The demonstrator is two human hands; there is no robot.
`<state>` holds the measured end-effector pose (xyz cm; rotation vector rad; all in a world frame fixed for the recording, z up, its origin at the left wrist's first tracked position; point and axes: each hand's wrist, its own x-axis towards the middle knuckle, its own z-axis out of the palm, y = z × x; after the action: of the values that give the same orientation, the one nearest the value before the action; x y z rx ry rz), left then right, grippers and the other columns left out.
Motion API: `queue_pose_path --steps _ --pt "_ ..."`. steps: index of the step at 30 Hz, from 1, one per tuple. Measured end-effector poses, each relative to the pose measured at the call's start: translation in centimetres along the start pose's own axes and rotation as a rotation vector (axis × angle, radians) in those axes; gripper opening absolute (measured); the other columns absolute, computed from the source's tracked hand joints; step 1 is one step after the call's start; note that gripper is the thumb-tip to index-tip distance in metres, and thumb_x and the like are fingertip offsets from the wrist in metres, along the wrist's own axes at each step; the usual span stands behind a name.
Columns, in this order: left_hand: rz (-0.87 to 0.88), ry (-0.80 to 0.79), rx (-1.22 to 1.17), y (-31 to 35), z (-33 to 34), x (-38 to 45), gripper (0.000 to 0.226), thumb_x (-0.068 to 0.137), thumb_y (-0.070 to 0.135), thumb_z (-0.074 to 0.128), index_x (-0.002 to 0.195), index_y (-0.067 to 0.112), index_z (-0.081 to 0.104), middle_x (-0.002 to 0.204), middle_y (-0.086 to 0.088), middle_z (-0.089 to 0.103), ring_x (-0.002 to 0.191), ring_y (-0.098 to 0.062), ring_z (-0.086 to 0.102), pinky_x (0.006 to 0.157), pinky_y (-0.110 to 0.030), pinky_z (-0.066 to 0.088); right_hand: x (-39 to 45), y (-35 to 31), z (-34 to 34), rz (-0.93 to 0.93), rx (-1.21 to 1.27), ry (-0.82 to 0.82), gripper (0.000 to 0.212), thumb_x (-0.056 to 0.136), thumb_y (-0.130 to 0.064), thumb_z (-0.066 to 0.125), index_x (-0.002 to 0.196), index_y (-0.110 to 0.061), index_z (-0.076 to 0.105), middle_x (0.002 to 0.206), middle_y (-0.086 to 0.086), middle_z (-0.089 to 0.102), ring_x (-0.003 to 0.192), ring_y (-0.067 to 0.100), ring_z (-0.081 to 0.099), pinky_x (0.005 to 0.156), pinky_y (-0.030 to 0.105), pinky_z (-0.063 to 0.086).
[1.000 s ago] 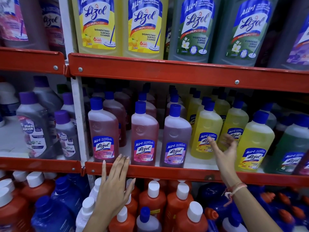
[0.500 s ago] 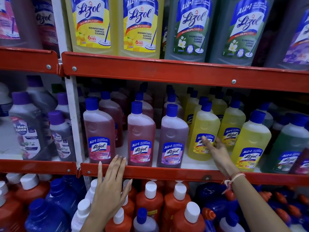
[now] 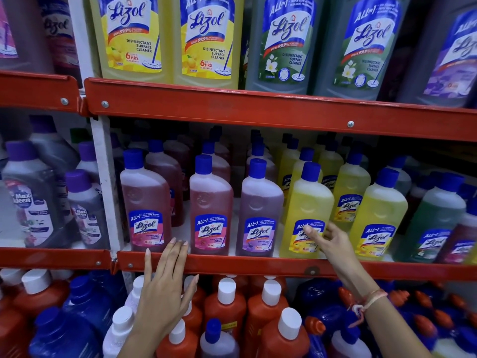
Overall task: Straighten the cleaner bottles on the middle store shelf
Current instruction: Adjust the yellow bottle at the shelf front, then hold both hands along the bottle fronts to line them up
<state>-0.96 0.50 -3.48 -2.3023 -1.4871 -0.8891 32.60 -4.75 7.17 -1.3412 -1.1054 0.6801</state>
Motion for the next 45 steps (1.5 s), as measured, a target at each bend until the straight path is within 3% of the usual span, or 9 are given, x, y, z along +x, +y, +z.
queue_pose_path --steps 7,11,16,18,22,29,35,39,45 --pt "-0.028 -0.043 -0.082 0.5 -0.9 0.1 0.069 0.095 0.056 0.027 0.146 0.011 0.036 0.148 -0.008 0.049 0.144 -0.018 0.032 0.123 -0.045 0.006 -1.7 0.4 1.8 -0.050 -0.008 0.278 0.089 0.063 -0.051 0.078 0.139 -0.020 0.042 0.128 -0.004 0.057 0.123 0.016 0.052 0.099 0.034 0.047" --pt "-0.186 0.028 -0.366 2.5 -2.9 0.9 0.072 0.094 0.059 0.024 0.151 0.015 0.027 0.153 -0.004 0.042 0.145 -0.013 0.029 0.124 -0.031 0.005 -4.7 -1.2 5.4 -0.253 -0.031 0.604 0.056 0.084 -0.050 0.066 0.131 -0.027 0.047 0.128 -0.009 0.047 0.126 0.015 0.043 0.105 0.040 0.041" --pt "-0.394 0.049 -0.869 5.1 -6.0 2.4 0.076 0.087 0.071 0.021 0.151 0.031 0.023 0.155 0.007 0.035 0.137 -0.005 0.033 0.108 -0.022 0.034 -7.5 -3.1 11.0 -0.292 0.292 0.191 0.029 0.095 -0.039 0.054 0.118 -0.023 0.062 0.121 -0.006 0.066 0.117 0.006 0.060 0.099 0.021 0.045" --pt "-0.452 0.049 -1.014 5.6 -6.7 3.0 0.078 0.086 0.075 0.019 0.150 0.032 0.026 0.152 0.009 0.037 0.133 -0.002 0.033 0.102 -0.014 0.030 -7.8 -2.8 13.1 -0.158 0.295 -0.034 0.045 0.088 -0.057 0.052 0.125 -0.033 0.060 0.134 -0.012 0.062 0.128 0.002 0.053 0.108 0.027 0.040" --pt "-0.553 0.016 -1.229 5.2 -6.3 4.0 0.108 0.058 0.100 0.021 0.148 0.040 0.028 0.156 0.004 0.037 0.141 -0.012 0.036 0.119 -0.047 0.028 -7.2 -1.9 15.9 0.108 0.305 -0.280 0.094 0.066 -0.089 0.047 0.147 -0.043 0.036 0.155 -0.019 0.038 0.141 0.001 0.036 0.120 0.038 0.027" --pt "-0.571 -0.124 -1.292 5.0 -6.1 4.4 0.110 0.054 0.101 0.019 0.146 0.043 0.030 0.154 0.008 0.039 0.141 -0.012 0.036 0.121 -0.050 0.024 -5.8 -2.4 16.8 0.137 0.322 -0.269 0.090 0.067 -0.085 0.048 0.139 -0.030 0.051 0.131 -0.006 0.065 0.120 0.009 0.062 0.108 0.038 0.045" --pt "-0.579 -0.115 -1.315 4.3 -6.1 4.2 0.088 0.057 0.101 0.019 0.134 0.060 0.037 0.154 0.009 0.040 0.142 -0.013 0.035 0.121 -0.053 0.023 -5.8 -2.6 16.5 0.189 0.305 -0.272 0.053 0.076 -0.072 0.038 0.120 -0.043 0.045 0.102 -0.031 0.059 0.086 -0.016 0.061 0.066 0.004 0.048" --pt "-0.604 -0.112 -1.325 3.7 -6.6 4.1 0.061 0.055 0.102 0.019 0.105 0.076 0.041 0.149 0.009 0.043 0.141 -0.017 0.037 0.120 -0.055 0.024 -6.0 -2.6 16.4 0.198 0.246 -0.334 0.078 0.077 -0.072 0.026 0.146 -0.035 0.031 0.099 -0.032 0.048 0.085 -0.017 0.050 0.053 -0.003 0.042" --pt "-0.575 -0.119 -1.302 3.4 -7.0 4.4 0.084 0.048 0.104 0.016 0.118 0.065 0.038 0.144 0.007 0.049 0.134 -0.014 0.043 0.119 -0.048 0.026 -6.0 -2.6 16.3 0.184 0.268 -0.350 0.091 0.072 -0.073 0.028 0.151 -0.029 0.028 0.101 -0.031 0.048 0.086 -0.019 0.049 0.055 -0.003 0.043"
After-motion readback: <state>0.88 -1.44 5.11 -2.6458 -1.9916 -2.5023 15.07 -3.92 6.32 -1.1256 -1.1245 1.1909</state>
